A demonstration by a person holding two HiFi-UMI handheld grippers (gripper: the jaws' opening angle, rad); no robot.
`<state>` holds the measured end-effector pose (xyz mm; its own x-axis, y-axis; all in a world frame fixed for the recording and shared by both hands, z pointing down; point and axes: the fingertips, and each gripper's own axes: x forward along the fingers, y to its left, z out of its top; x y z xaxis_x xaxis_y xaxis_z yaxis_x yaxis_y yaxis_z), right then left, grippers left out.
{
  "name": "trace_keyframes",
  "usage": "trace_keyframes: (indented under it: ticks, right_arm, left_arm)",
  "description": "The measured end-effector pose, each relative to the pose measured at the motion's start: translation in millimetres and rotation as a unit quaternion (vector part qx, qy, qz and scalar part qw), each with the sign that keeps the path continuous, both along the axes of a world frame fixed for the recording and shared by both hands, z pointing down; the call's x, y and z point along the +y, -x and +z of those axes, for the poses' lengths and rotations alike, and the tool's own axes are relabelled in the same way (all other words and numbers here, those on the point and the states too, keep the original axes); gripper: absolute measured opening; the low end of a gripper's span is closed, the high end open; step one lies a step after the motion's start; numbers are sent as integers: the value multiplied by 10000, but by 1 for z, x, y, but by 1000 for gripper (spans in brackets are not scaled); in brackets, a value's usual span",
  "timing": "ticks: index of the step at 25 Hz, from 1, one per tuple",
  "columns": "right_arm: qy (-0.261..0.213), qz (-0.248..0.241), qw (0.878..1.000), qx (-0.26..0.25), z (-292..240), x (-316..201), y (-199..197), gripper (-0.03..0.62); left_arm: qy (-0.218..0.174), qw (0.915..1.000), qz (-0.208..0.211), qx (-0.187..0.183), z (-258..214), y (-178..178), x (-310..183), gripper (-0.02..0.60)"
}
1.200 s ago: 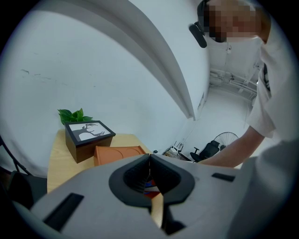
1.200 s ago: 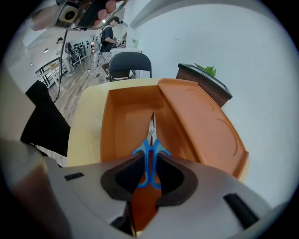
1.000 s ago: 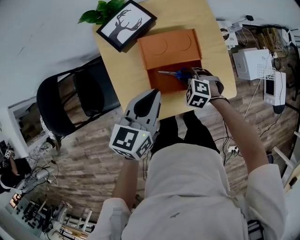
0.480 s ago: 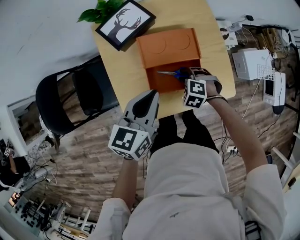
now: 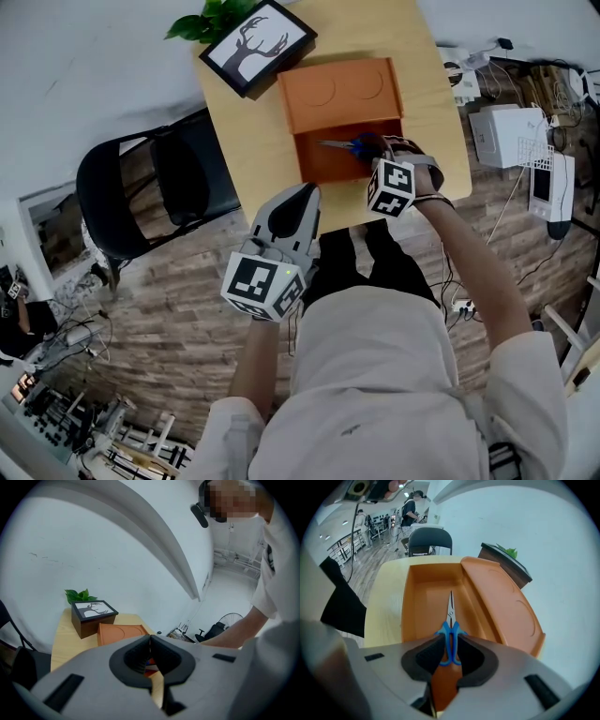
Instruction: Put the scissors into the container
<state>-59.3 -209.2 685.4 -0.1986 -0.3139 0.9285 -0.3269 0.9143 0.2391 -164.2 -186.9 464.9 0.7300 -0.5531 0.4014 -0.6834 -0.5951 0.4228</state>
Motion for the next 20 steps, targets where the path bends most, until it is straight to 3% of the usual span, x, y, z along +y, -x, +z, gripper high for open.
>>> trace_keyframes:
  ticks: [10, 20]
  right_arm:
    - [-434, 207, 9976, -502, -50, 14, -18, 83]
    - [-966, -2, 9922, -788, -106, 47, -50, 71]
  left_arm:
    - [-172, 9995, -244, -37, -18, -22, 29, 8]
    - [-376, 9973, -628, -61, -40, -58, 71, 8]
